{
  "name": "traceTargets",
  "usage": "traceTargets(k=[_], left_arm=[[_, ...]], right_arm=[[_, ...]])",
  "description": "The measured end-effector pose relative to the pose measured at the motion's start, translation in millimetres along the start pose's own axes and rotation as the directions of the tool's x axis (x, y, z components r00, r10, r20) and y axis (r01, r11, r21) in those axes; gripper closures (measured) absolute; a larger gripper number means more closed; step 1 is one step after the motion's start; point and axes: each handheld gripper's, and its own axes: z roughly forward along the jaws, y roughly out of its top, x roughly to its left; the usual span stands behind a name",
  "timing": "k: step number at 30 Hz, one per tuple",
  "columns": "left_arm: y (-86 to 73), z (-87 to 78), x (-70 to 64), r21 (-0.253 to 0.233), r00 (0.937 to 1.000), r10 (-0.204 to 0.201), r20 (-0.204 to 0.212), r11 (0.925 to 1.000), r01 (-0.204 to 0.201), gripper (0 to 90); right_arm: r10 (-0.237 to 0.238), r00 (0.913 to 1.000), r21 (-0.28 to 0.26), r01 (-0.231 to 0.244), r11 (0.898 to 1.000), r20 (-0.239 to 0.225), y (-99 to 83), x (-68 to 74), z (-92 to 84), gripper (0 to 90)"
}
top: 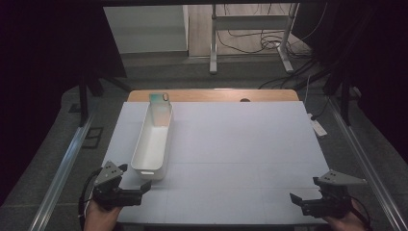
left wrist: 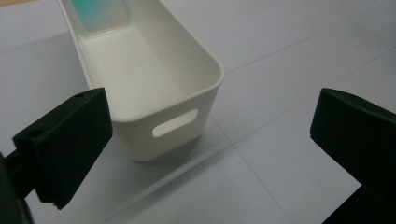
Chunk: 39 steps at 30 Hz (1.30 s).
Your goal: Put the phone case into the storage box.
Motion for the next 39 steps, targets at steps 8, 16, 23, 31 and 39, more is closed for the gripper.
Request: traceTargets(k=[8,16,23,31,39], left_arm=[[-8.1,-6.2,2.7,0.001,0.9997,-0.020,-0.013,0.9998,0.020,0.0],[-14.5,-10.8,3.6,0.006,0.9991,-0.035,-0.023,0.9994,0.035,0.0],[-18.2,-13.0,1.4,0.021,0.9990,-0.031,-0.033,0.9993,0.031,0.0],[-21.8,-13.9,0.0,0.037,0.9988,-0.029,-0.040,0.9988,0.030,0.0],[-23.8,-11.4,-2.0,0.070,0.9984,-0.010,-0.056,0.9975,0.014,0.0]], right_arm=[[0.001,1.0000,0.002,-0.001,1.000,0.000,0.1,0.0,0.1,0.0],[0.000,1.0000,0.004,0.000,1.000,0.000,0.2,0.1,0.4,0.0],[0.001,1.0000,0.005,-0.001,1.000,0.001,0.2,0.0,0.5,0.0],[0.001,1.0000,0.006,-0.001,1.000,0.001,0.2,0.1,0.6,0.0],[-0.002,1.0000,0.008,0.002,1.000,0.004,0.3,0.4,0.5,0.0]])
